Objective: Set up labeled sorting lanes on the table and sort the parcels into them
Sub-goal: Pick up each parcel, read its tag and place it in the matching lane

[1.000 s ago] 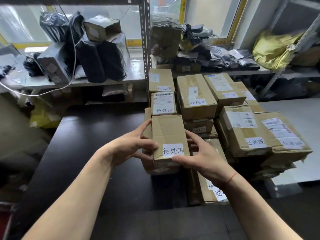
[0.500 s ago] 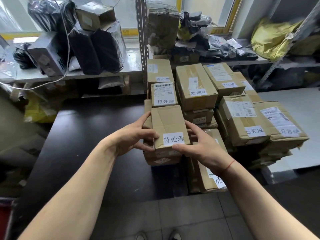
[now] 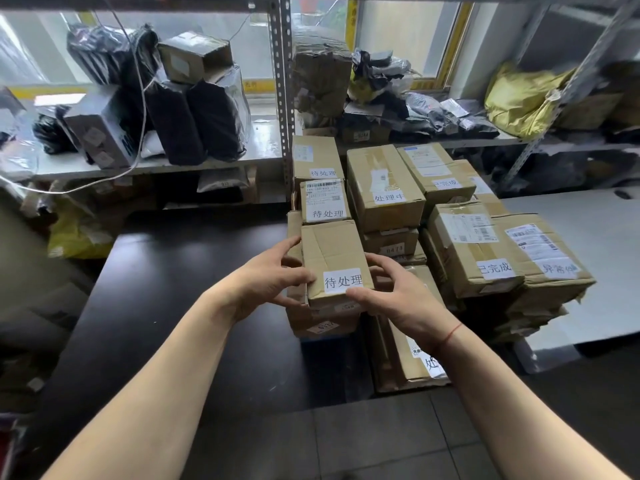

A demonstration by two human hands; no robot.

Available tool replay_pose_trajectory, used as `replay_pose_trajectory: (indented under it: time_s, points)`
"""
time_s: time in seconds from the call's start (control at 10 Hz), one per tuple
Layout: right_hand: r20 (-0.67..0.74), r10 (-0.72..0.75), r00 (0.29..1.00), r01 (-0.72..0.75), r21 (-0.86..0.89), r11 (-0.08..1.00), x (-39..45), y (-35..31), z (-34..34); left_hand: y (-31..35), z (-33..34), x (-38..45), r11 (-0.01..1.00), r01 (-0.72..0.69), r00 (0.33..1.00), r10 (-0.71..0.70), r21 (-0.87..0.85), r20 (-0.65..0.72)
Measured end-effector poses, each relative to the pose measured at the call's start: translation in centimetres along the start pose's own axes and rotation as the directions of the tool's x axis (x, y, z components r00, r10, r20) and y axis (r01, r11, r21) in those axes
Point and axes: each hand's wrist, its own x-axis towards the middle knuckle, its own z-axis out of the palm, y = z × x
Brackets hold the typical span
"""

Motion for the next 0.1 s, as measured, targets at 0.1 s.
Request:
replay_pose_trajectory:
  time_s: [0.1]
  points:
    - [-0.034, -0.017, 0.999, 0.016, -0.039, 0.999, -0.11, -0.37, 0.13, 0.54, 0.40, -0.69, 0.994, -0.044, 0.995, 0.052, 0.098, -0.079]
